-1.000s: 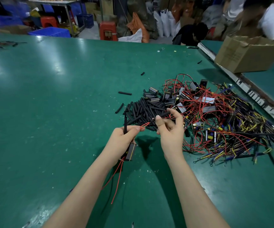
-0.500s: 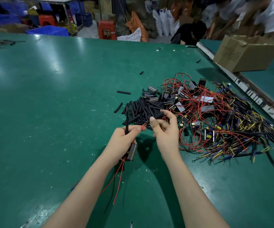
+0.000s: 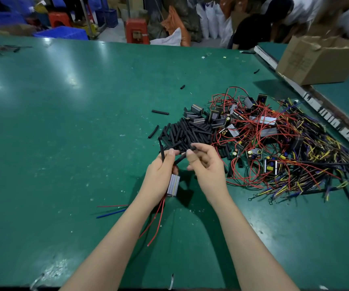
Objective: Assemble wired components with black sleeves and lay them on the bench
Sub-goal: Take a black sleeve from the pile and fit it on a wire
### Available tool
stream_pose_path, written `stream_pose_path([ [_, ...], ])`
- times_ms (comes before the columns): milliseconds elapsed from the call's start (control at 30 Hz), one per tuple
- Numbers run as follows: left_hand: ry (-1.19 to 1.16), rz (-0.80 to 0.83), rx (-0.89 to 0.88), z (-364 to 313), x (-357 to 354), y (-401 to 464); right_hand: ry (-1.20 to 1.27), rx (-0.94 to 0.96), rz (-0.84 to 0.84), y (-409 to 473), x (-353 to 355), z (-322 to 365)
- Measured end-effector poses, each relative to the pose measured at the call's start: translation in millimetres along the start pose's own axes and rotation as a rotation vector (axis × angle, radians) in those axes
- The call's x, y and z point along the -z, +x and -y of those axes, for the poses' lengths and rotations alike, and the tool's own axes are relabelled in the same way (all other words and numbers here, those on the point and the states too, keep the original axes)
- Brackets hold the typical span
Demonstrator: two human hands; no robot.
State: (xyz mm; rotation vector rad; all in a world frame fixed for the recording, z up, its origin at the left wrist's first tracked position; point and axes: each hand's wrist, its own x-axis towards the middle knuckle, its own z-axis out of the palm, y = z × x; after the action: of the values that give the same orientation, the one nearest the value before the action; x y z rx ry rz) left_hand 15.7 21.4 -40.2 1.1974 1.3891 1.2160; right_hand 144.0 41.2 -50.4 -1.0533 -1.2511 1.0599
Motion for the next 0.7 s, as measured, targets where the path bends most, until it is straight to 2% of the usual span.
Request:
stream_pose_path([
  [133,-0.102,0.069,0.015,-1.7,-0.9,-4.1,0.083,-0.084,0.016,2.3,2.3,3.2],
  [233,0.006,0.044,-0.014,0.0,-0.4,-3.2,0.001,-0.091,0.134,0.4,-1.0,5.7],
  [300,-0.017,0.050,-0.010,0.5,-0.6,-4.8,-0.007,-0.089,0.146,-0.9,-2.5,8.4],
  [467,-0.012,0.171,0.004,-0.1,2.0,-0.5,0.108,-0.123,-0.070,2.1,1.3,13.4],
  [700,0.073,0.437,0.081,-11.8,15.8,7.7,0.300,-0.241,-0.166,8.8,8.7,19.3],
])
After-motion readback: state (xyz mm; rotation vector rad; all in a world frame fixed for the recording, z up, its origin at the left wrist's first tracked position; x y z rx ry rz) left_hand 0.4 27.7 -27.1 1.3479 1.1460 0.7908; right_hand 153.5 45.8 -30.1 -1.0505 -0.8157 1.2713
